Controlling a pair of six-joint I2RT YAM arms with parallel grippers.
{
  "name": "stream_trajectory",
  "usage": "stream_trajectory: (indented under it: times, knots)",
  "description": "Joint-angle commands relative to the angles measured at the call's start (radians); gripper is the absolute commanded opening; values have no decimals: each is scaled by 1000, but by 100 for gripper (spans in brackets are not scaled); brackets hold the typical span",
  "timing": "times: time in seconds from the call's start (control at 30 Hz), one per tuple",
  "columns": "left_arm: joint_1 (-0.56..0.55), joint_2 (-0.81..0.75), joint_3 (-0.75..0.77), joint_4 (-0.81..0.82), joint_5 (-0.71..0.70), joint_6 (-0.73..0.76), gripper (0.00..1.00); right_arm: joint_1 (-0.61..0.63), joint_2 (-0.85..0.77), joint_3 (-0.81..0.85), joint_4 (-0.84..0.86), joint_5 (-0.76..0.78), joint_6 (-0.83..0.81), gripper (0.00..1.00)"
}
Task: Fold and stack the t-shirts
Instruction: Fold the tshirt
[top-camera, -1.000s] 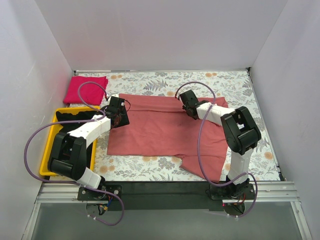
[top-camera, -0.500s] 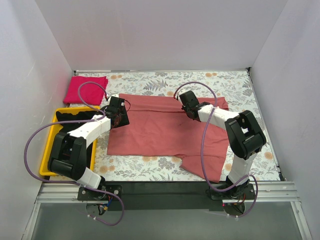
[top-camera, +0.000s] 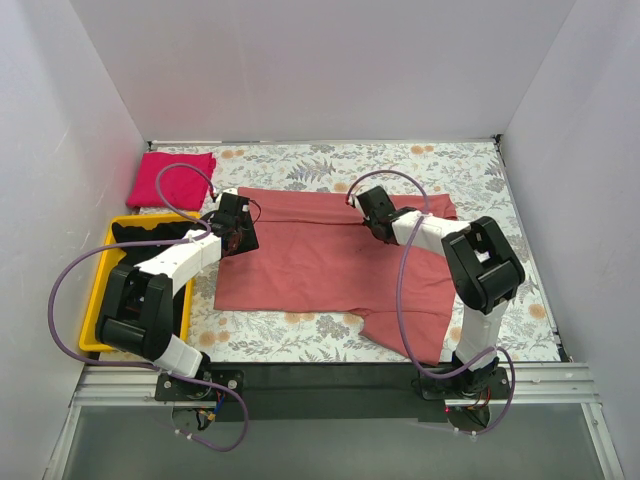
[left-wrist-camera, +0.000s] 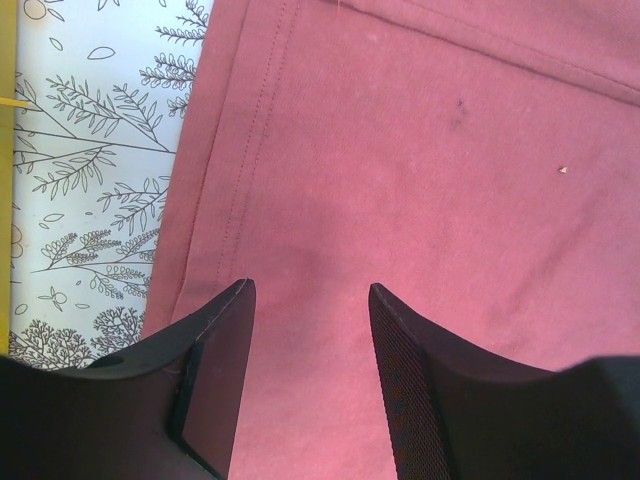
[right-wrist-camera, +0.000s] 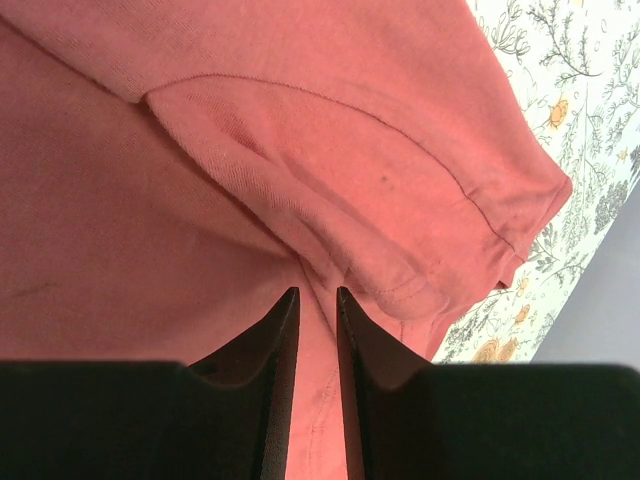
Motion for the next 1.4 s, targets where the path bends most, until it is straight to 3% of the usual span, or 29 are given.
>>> stream_trajectory:
  times: [0.0,1.23,1.33,1.37]
  knots:
    - [1,-1,19,6,-3,11,48,-5,22,25,40,0,-6,27]
    - [1,19,23,1,0,14,48,-45,70,87,59,-34,-17,26]
    - [1,20,23,1,0,14,48,-45,70,91,59,-31,-21,24]
    - [1,20,23,0,1,14,48,-45,68,93,59,-28,-23,18]
